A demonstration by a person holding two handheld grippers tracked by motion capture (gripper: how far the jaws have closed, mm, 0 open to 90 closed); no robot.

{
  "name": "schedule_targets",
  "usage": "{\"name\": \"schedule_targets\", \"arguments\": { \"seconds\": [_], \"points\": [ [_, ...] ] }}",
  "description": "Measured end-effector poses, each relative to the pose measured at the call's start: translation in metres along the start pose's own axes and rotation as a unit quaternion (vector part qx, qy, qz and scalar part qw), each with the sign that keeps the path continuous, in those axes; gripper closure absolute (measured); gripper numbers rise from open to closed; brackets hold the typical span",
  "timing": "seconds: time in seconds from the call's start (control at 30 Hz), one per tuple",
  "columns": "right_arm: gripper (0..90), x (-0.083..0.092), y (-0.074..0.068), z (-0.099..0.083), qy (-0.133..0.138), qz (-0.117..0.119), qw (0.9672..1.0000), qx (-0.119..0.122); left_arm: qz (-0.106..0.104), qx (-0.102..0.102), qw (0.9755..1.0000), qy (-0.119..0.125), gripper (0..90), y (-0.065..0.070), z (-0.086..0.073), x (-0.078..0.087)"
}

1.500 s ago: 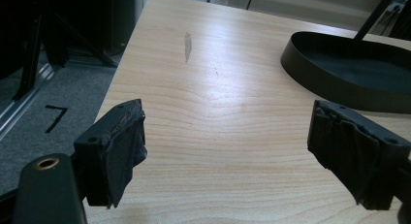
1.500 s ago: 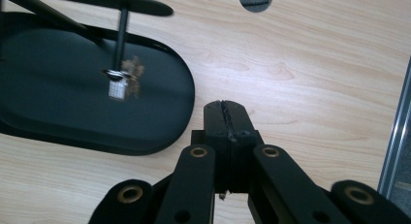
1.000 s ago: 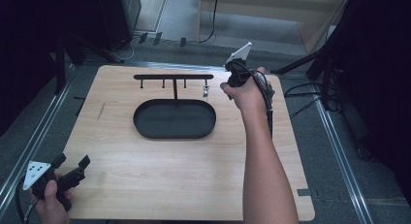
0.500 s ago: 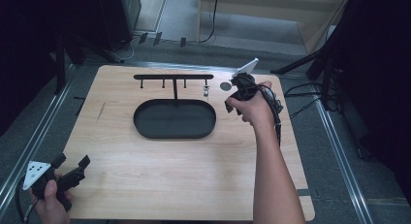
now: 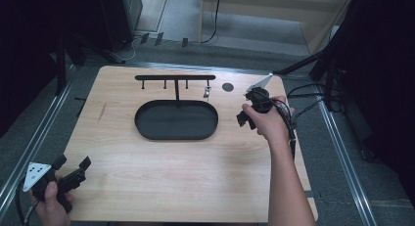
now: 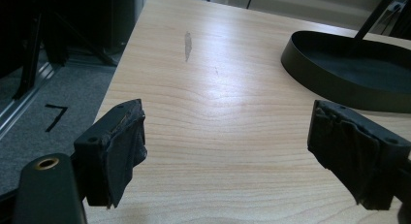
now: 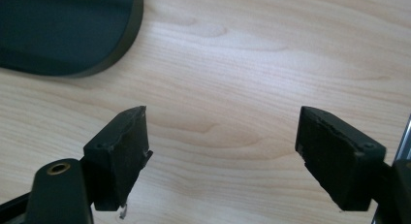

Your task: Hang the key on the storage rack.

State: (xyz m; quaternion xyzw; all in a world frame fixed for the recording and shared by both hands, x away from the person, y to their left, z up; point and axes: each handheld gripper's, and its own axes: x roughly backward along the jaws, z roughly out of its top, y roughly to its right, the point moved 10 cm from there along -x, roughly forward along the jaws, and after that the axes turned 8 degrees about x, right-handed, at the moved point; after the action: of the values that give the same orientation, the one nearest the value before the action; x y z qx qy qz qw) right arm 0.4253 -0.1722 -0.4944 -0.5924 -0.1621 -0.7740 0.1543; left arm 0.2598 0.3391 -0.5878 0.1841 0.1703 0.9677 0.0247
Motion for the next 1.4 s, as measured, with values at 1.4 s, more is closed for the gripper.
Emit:
{"name": "schedule_targets", "arguments": {
  "seconds": [1.4],
  "points": [
    [18.4, -0.056, 0.043, -0.148, 0.011, 0.016, 0.9978, -0.063, 0.002, 0.0, 1.0, -0.001, 13.9, 0.0, 0.0, 0.001]
  ]
}}
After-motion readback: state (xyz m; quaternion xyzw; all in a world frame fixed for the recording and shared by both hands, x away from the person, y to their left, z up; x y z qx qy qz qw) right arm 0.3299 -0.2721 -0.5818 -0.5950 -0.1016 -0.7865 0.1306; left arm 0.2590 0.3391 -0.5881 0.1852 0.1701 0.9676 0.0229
